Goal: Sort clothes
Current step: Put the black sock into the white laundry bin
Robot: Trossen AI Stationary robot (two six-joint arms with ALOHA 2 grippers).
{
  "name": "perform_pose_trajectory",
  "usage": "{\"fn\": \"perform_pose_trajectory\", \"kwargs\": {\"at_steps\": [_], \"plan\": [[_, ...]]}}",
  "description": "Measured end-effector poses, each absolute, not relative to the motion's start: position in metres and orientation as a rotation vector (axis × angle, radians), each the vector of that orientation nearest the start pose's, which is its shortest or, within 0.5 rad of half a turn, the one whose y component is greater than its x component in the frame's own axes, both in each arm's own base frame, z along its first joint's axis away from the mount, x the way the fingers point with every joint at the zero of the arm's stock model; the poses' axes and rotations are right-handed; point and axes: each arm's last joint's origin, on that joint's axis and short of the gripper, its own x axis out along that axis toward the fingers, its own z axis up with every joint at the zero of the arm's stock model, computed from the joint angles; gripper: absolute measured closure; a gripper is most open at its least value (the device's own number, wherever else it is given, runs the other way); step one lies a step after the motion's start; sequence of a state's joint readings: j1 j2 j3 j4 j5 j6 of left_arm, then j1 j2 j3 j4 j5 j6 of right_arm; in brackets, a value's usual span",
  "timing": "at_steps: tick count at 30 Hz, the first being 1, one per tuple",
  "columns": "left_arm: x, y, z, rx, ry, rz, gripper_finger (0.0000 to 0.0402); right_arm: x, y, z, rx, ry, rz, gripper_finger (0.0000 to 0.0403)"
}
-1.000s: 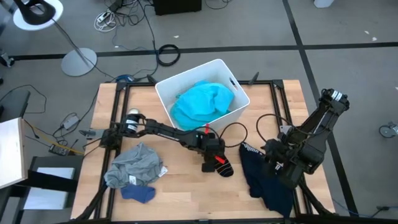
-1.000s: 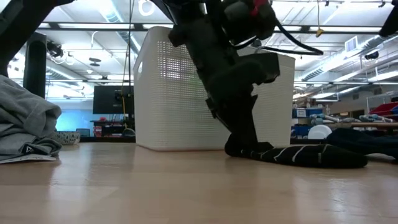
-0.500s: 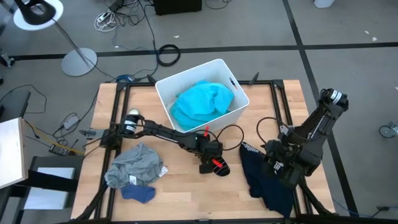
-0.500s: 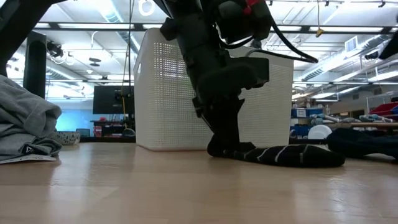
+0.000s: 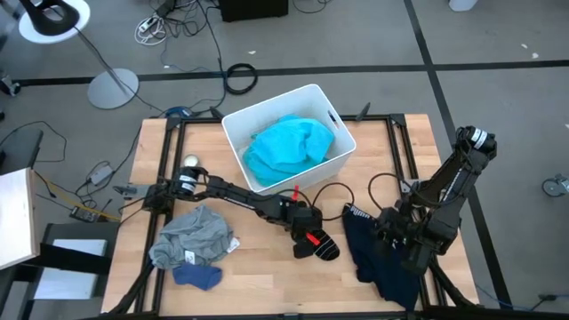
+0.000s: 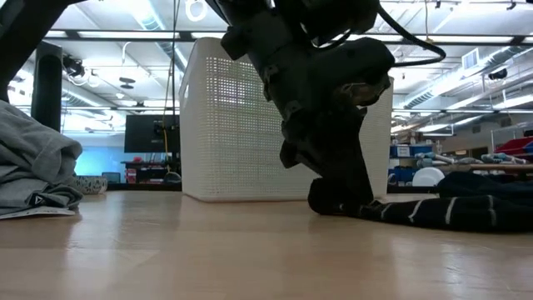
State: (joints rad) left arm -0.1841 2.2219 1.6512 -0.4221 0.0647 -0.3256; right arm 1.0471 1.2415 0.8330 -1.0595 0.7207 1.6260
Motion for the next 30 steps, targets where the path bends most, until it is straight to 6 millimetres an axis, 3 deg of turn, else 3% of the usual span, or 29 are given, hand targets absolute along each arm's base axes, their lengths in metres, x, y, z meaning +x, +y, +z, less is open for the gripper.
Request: {"fn": "perform_pose_trajectory", "kwargs": {"at_steps": [11,17,21,24,28,30], "plan": [[0.465,-0.089,0.152,-0.257,0.999,-0.058,0.0294,0.115,0.160,0.223,0.423,0.737,-0.464,0.0239],[0.463,-0.095,0.148,-0.167,0.987,-0.043,0.0281,0.117,0.160,0.225,0.424,0.670,-0.468,0.0239],[0.458,-0.100,0.133,-0.108,1.043,0.039,0.0308,0.118,0.161,0.225,0.429,0.646,-0.467,0.0239],[0.458,-0.100,0.135,-0.088,1.043,0.011,0.0377,0.118,0.161,0.226,0.428,0.625,-0.468,0.0239],[0.460,-0.096,0.159,-0.023,1.057,-0.030,0.0396,0.119,0.161,0.226,0.437,0.623,-0.465,0.0239],[0.463,-0.093,0.191,0.020,1.012,-0.056,0.0398,0.119,0.162,0.226,0.456,0.618,-0.463,0.0239]]}}
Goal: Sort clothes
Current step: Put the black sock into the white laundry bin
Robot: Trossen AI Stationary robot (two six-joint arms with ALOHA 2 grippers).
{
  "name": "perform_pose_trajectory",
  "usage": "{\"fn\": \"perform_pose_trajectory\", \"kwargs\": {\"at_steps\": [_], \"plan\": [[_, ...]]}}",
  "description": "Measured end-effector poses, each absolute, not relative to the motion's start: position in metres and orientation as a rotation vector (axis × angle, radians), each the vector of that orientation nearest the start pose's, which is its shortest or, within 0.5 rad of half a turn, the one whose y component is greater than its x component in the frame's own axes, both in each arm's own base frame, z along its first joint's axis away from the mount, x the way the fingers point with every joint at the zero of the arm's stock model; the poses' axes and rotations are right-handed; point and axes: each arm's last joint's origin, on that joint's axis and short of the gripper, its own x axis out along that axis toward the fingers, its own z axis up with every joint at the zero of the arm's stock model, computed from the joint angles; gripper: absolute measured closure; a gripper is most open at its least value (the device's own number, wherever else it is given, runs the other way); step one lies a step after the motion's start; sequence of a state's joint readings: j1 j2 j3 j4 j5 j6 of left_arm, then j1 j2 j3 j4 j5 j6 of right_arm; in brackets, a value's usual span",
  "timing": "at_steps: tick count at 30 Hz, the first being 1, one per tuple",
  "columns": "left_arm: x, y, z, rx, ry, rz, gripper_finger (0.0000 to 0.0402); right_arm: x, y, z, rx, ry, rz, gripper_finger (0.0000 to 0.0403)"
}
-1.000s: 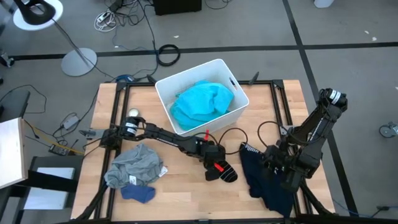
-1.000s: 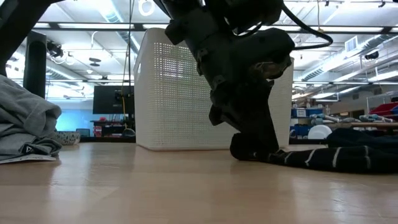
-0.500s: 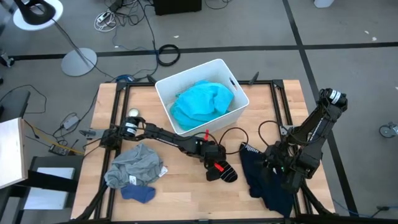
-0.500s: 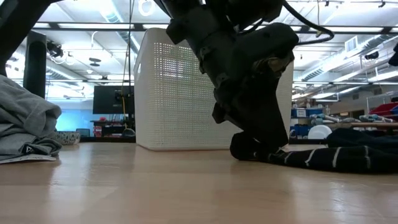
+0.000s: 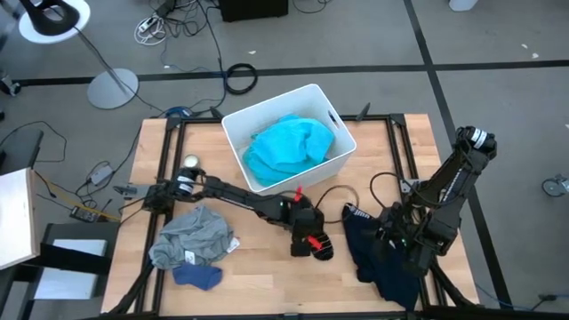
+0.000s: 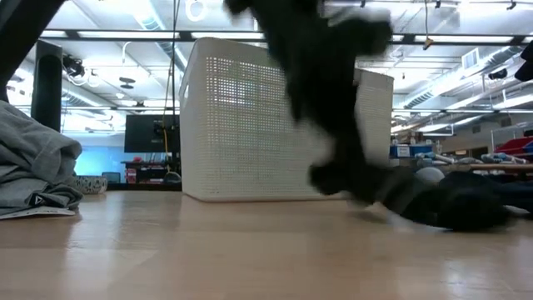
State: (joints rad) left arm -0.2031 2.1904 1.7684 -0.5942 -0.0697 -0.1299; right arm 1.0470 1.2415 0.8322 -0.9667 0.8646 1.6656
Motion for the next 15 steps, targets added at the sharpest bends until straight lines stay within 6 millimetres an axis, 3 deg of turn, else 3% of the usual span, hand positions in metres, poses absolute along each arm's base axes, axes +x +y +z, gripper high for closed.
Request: {"fn": "perform_pose_trajectory", "kwargs": {"at_steps": [3,5,10,13,15], "plan": [[0.458,-0.086,0.264,0.059,0.895,-0.072,0.0399,0.119,0.162,0.226,0.470,0.614,-0.469,0.0239],[0.453,-0.080,0.301,0.059,0.846,-0.066,0.0400,0.119,0.162,0.226,0.465,0.615,-0.471,0.0239],[0.437,-0.061,0.366,0.111,0.795,0.042,0.0400,0.119,0.159,0.226,0.403,0.620,-0.475,0.0239],[0.406,-0.042,0.422,0.161,0.718,0.178,0.0401,0.120,0.153,0.226,0.352,0.611,-0.507,0.0239],[0.387,-0.027,0.438,0.174,0.716,0.258,0.0401,0.121,0.150,0.225,0.333,0.612,-0.529,0.0239]]}}
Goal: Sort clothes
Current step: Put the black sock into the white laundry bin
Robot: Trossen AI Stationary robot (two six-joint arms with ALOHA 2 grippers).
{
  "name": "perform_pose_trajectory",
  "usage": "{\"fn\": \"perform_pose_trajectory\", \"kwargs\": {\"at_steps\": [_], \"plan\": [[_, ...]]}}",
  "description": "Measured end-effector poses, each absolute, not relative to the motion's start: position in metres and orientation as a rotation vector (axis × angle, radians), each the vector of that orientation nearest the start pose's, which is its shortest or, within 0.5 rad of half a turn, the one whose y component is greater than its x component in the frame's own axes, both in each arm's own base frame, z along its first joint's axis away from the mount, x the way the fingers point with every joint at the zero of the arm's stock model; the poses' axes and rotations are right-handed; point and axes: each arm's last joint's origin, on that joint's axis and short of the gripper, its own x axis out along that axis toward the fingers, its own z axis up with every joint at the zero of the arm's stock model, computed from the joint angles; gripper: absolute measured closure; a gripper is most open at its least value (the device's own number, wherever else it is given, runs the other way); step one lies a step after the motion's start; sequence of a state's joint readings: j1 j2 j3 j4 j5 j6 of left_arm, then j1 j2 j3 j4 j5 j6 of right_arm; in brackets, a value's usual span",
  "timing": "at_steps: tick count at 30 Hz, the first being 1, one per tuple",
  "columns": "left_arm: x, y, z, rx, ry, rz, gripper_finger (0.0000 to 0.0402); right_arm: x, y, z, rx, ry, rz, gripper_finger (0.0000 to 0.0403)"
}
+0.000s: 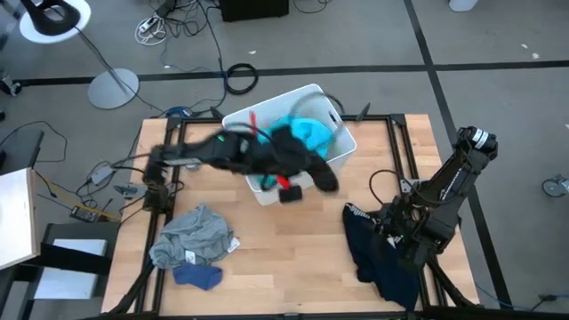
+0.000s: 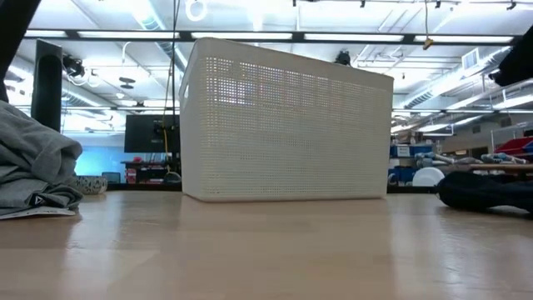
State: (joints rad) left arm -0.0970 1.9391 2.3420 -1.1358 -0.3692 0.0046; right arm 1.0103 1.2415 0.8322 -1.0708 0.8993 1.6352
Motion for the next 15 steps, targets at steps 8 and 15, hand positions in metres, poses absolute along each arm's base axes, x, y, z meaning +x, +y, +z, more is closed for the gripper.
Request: {"fn": "perform_pose_trajectory", "kwargs": {"at_steps": [8,15], "plan": [[0.335,0.028,0.443,0.147,0.815,0.486,0.0394,0.126,0.145,0.225,0.388,0.593,-0.579,0.0239],[0.342,0.064,0.376,0.049,1.032,0.535,0.0348,0.129,0.147,0.226,0.431,0.579,-0.573,0.0239]]}}
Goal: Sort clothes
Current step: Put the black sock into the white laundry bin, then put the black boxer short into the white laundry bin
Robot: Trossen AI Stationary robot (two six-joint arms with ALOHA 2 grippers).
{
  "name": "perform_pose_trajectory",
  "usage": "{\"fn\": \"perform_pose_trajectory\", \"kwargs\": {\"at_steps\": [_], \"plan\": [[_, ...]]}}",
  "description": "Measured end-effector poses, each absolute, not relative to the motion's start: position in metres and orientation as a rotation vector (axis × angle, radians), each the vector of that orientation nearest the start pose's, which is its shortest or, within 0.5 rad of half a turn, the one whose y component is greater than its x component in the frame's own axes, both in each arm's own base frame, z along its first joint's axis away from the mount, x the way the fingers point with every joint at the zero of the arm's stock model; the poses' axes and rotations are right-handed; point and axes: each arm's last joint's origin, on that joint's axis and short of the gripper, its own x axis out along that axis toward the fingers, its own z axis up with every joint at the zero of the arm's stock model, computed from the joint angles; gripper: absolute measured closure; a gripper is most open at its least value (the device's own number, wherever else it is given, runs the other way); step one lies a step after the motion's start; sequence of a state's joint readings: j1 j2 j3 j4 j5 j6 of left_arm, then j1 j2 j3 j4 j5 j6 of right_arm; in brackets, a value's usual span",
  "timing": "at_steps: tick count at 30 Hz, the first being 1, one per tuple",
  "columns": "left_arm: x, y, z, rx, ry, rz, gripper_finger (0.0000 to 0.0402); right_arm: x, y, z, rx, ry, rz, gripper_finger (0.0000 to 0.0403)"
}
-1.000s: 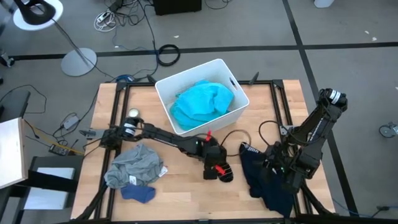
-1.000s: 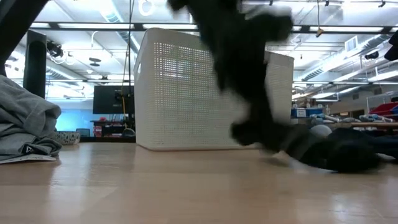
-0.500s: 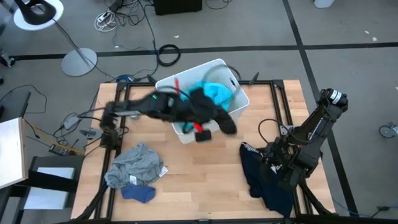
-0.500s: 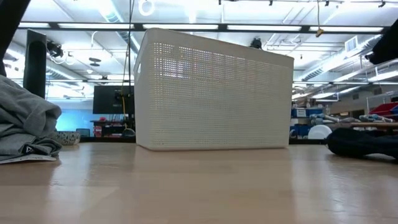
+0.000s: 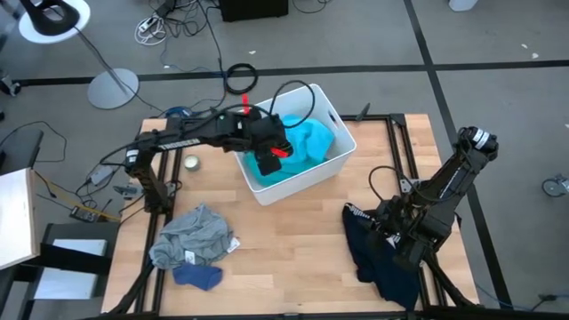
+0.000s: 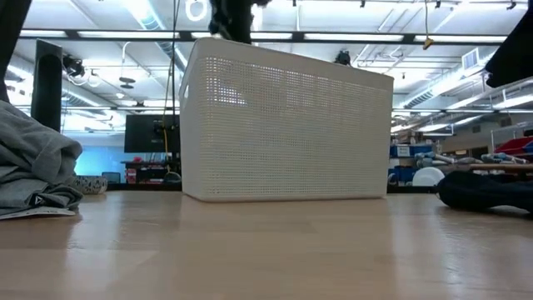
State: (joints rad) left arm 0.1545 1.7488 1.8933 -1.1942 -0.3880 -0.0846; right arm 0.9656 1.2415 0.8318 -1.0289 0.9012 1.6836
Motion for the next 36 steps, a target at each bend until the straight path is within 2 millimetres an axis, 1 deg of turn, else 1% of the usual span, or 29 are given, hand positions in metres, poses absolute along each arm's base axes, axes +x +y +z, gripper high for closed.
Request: {"fn": "perform_pose_trajectory", "kwargs": {"at_steps": [3,5,6,7,9,11,13,16,18,19,22,27,29,32,36], "plan": [[0.342,0.076,0.349,-0.023,1.100,0.500,0.0313,0.130,0.147,0.226,0.436,0.577,-0.571,0.0239],[0.344,0.079,0.332,-0.050,1.134,0.466,0.0291,0.130,0.147,0.226,0.438,0.577,-0.571,0.0239],[0.344,0.079,0.326,-0.053,1.147,0.444,0.0281,0.130,0.147,0.226,0.438,0.577,-0.571,0.0239],[0.342,0.079,0.325,-0.053,1.151,0.436,0.0273,0.130,0.147,0.226,0.437,0.577,-0.570,0.0239],[0.337,0.078,0.331,-0.051,1.133,0.439,0.0261,0.130,0.148,0.226,0.433,0.578,-0.569,0.0239],[0.330,0.076,0.343,-0.047,1.084,0.445,0.0256,0.130,0.147,0.226,0.428,0.580,-0.568,0.0239],[0.322,0.069,0.359,-0.038,1.001,0.443,0.0255,0.130,0.147,0.226,0.426,0.580,-0.568,0.0239],[0.308,0.051,0.384,0.009,0.889,0.428,0.0255,0.129,0.147,0.226,0.412,0.585,-0.568,0.0239],[0.300,0.036,0.395,0.059,0.824,0.436,0.0255,0.129,0.147,0.226,0.410,0.585,-0.568,0.0239],[0.296,0.029,0.396,0.074,0.794,0.435,0.0255,0.129,0.147,0.226,0.410,0.586,-0.569,0.0239],[0.287,0.003,0.387,0.072,0.704,0.372,0.0255,0.129,0.147,0.226,0.409,0.586,-0.569,0.0239],[0.280,-0.036,0.351,0.034,0.559,0.243,0.0255,0.129,0.147,0.226,0.414,0.583,-0.567,0.0239],[0.280,-0.049,0.341,0.011,0.507,0.202,0.0255,0.130,0.147,0.226,0.415,0.570,-0.566,0.0239],[0.278,-0.065,0.326,-0.012,0.484,0.165,0.0255,0.130,0.147,0.227,0.415,0.547,-0.566,0.0239],[0.279,-0.071,0.298,-0.050,0.497,0.170,0.0255,0.131,0.147,0.227,0.414,0.534,-0.567,0.0239]]}}
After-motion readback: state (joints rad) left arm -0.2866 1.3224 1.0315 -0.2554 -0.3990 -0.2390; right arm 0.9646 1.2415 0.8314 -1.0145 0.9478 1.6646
